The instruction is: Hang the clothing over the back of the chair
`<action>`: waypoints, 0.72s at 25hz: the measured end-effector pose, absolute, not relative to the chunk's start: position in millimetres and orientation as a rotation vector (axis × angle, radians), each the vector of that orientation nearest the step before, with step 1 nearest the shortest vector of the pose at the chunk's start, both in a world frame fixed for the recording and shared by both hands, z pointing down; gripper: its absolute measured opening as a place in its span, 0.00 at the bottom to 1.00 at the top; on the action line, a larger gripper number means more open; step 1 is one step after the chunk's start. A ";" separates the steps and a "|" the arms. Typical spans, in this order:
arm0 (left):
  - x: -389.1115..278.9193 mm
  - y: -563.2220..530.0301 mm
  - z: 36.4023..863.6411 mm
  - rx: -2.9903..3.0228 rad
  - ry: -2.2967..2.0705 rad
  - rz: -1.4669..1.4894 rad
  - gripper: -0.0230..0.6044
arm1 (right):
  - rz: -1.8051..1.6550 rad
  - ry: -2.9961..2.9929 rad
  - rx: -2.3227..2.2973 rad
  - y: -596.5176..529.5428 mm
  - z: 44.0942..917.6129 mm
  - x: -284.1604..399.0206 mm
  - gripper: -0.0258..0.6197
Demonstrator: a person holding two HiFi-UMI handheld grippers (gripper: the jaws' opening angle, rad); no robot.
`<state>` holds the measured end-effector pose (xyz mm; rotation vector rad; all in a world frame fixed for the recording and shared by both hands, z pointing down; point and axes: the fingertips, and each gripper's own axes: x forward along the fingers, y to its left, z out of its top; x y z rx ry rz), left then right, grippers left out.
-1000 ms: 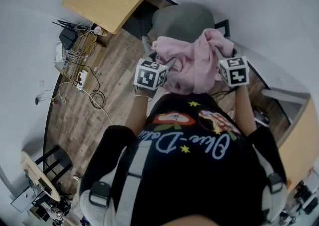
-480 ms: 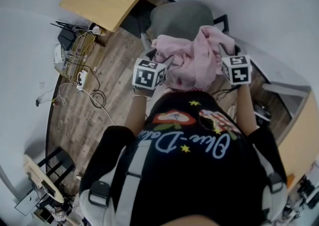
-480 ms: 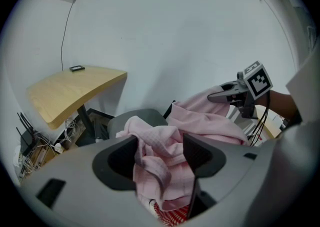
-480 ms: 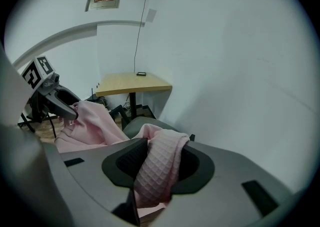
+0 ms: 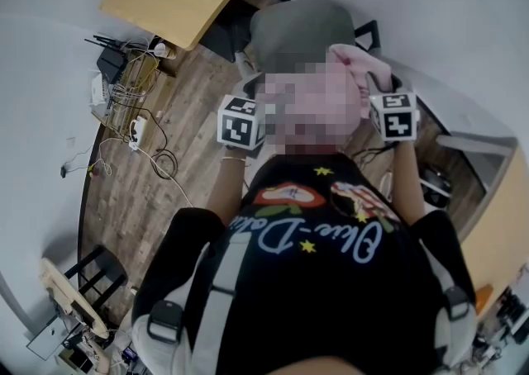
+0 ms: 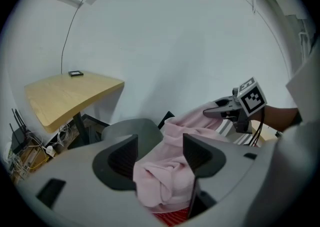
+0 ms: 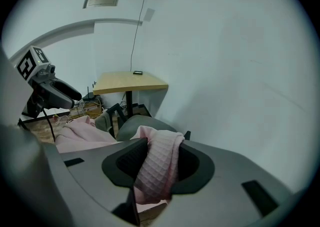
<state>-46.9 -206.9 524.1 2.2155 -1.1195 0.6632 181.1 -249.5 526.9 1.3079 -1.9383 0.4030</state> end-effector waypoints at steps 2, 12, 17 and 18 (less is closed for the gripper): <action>-42.5 -205.8 520.6 2.227 -1.106 0.637 0.46 | 0.396 -1.928 1.322 -247.8 524.6 182.6 0.22; -32.7 -202.5 504.1 2.292 -1.085 0.595 0.46 | 0.389 -1.893 1.396 -239.1 516.6 196.9 0.22; -22.4 -203.9 488.8 2.356 -1.076 0.509 0.46 | 0.383 -1.885 1.436 -235.5 509.0 197.3 0.22; -21.4 -203.4 485.9 2.366 -1.074 0.493 0.46 | 0.389 -1.886 1.440 -234.2 508.1 196.6 0.22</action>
